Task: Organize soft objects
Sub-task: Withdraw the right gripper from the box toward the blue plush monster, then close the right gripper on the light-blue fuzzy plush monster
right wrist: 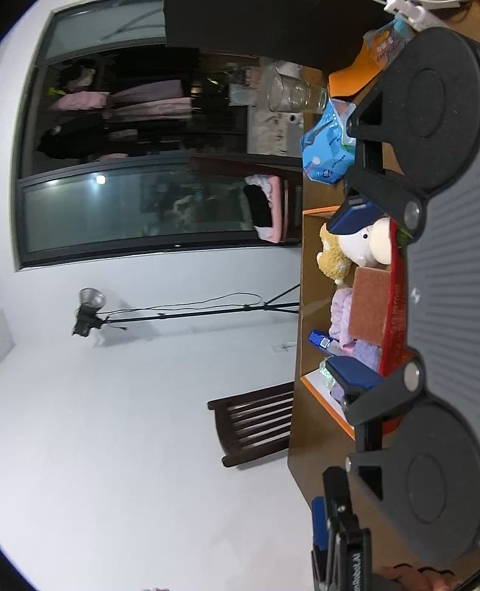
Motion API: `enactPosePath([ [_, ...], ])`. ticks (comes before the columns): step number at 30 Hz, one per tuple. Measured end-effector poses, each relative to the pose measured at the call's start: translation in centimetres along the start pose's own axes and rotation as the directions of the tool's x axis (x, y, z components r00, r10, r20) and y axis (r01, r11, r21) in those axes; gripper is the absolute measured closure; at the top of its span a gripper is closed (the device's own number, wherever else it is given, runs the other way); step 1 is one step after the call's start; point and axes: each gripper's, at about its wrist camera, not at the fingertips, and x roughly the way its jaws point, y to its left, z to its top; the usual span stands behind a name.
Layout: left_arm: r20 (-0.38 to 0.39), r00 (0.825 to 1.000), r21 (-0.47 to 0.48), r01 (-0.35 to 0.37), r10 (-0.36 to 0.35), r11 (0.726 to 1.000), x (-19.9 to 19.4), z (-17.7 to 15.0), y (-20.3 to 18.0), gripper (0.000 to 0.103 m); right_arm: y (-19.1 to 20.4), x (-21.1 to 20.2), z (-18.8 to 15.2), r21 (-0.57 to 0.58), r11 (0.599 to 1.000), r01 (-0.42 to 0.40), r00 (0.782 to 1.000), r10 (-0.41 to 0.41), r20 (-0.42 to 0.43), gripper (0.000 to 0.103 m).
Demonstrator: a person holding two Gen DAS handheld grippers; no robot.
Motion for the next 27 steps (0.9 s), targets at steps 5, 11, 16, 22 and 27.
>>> enactPosePath([
  [5, -0.004, 1.0, 0.007, 0.011, -0.011, 1.0, -3.3, -3.9, -1.1, 0.013, 1.4, -3.4, -3.6, -0.057, 0.998, -0.025, 0.999, 0.027, 0.042, 0.025],
  [11, -0.093, 0.994, -0.075, 0.048, -0.055, 0.996, -7.1, -8.8, -1.2, 0.009, 2.9, -7.9, -9.1, -0.075, 0.997, -0.035, 0.999, 0.036, 0.022, 0.024],
  [16, -0.132, 0.99, -0.076, 0.033, -0.043, 0.997, -9.0, -11.1, -1.5, 0.009, 4.0, -10.9, -13.4, -0.097, 0.995, -0.028, 1.0, 0.028, 0.0, 0.023],
  [22, -0.15, 0.988, -0.056, 0.037, -0.045, 0.998, -8.5, -11.9, -2.1, 0.008, 4.5, -11.7, -14.8, -0.074, 0.997, -0.034, 0.999, 0.032, -0.028, 0.023],
  [27, -0.165, 0.986, -0.043, 0.029, -0.036, 0.999, -6.2, -11.9, -2.5, 0.007, 3.9, -11.3, -14.5, -0.057, 0.998, -0.015, 1.0, 0.014, -0.013, 0.023],
])
